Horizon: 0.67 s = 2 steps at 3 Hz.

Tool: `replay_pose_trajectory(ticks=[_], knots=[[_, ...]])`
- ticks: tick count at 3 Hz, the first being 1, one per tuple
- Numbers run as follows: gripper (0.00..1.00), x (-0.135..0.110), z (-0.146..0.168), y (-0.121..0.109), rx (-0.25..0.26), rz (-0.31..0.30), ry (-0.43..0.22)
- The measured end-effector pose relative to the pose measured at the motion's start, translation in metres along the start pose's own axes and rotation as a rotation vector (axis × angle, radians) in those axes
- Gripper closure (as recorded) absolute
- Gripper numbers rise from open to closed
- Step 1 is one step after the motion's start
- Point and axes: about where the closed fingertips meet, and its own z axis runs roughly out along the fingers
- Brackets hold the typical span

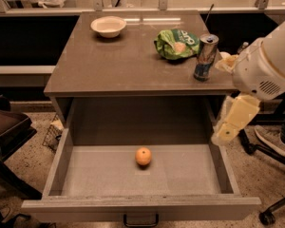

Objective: Pick orange from top drawer and place on counter

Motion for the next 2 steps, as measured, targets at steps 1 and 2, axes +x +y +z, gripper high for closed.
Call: replay_pose_trajectory(ticks=[1, 2], knots=[[0.00, -0.003, 0.046, 0.027, -0.013, 0.001, -0.172], [0.00, -0.006, 0.080, 0.038, 0.034, 0.019, -0.346]])
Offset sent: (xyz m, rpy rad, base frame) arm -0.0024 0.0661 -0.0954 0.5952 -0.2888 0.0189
